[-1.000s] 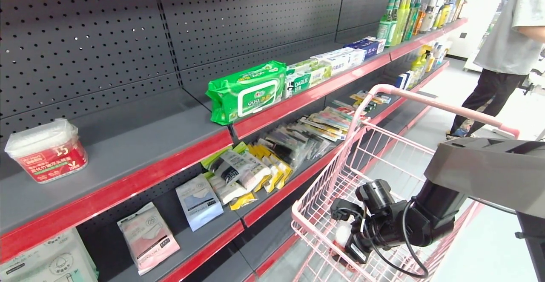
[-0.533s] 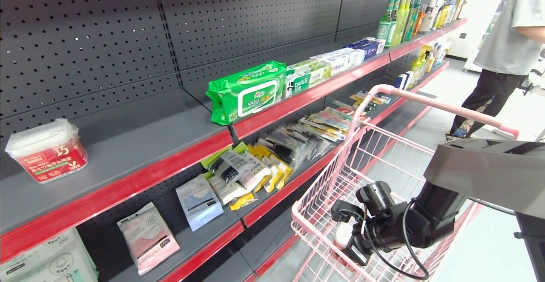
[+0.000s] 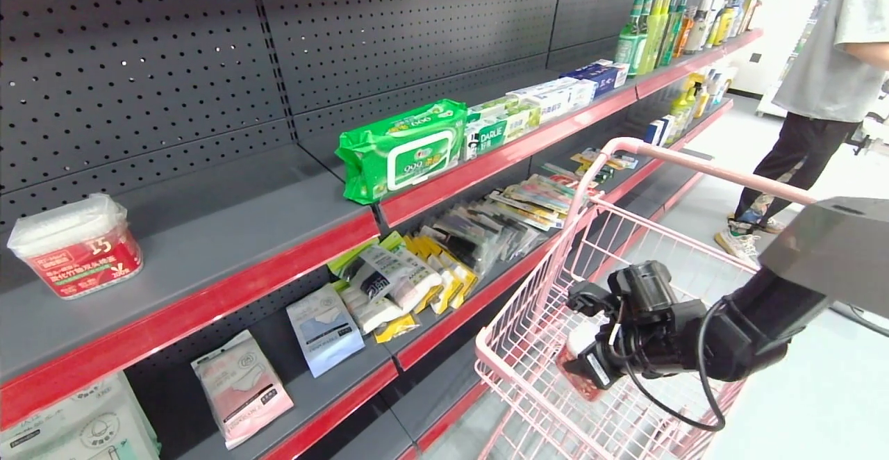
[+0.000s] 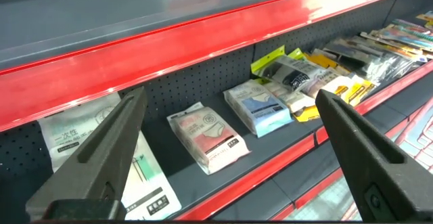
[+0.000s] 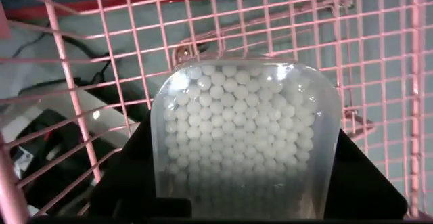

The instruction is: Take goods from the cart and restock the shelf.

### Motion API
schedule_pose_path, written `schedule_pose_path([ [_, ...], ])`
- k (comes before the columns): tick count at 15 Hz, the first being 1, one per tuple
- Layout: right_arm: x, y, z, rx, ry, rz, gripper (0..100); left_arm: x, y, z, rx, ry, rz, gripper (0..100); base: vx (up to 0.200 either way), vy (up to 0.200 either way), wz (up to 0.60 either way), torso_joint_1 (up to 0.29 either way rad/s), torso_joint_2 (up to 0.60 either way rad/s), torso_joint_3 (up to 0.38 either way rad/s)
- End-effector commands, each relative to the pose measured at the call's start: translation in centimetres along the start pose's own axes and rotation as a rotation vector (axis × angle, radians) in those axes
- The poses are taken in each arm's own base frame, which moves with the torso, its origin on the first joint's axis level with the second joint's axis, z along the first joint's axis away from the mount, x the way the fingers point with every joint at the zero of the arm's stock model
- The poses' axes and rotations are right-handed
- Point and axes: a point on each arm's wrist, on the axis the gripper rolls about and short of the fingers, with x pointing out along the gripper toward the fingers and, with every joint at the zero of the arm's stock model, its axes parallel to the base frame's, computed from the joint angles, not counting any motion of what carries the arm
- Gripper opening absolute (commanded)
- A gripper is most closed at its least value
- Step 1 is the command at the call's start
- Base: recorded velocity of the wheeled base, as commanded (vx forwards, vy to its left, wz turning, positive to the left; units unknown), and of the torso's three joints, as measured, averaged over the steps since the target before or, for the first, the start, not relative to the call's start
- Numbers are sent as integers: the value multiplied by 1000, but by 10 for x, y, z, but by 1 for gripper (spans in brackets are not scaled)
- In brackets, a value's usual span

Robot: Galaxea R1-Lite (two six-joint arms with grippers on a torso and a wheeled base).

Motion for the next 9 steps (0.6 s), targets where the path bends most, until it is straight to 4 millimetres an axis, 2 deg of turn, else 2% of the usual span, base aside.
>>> schedule_pose_path([
  [1,-56,-17,13,89,-97,-109,0,0,0,0,-2,1,-1,100,0,0,0,0,0,0],
  [4,-118,-29,13,268,-176,-215,0,0,0,0,-2,1,-2,100,0,0,0,0,0,0],
  [6,-159,-31,4,337,-184,-253,0,0,0,0,-2,1,-1,100,0,0,0,0,0,0],
  [7,-173,-30,1,348,-196,-261,0,0,0,0,0,1,-2,100,0,0,0,0,0,0],
  [8,-205,-24,-11,362,-212,-274,0,0,0,0,-2,1,-1,100,0,0,0,0,0,0],
  [9,-221,-18,-18,364,-209,-281,0,0,0,0,-2,1,-1,100,0,0,0,0,0,0],
])
